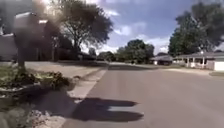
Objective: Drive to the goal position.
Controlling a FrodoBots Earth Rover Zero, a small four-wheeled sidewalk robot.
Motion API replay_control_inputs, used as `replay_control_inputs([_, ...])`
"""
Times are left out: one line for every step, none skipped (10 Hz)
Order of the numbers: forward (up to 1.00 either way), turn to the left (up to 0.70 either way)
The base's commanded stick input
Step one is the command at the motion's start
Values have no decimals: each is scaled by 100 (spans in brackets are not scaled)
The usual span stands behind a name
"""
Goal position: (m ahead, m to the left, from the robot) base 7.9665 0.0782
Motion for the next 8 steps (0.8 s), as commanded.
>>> replay_control_inputs([100, 0])
replay_control_inputs([100, 0])
replay_control_inputs([100, 0])
replay_control_inputs([100, 0])
replay_control_inputs([100, 0])
replay_control_inputs([100, 0])
replay_control_inputs([100, 0])
replay_control_inputs([100, 0])
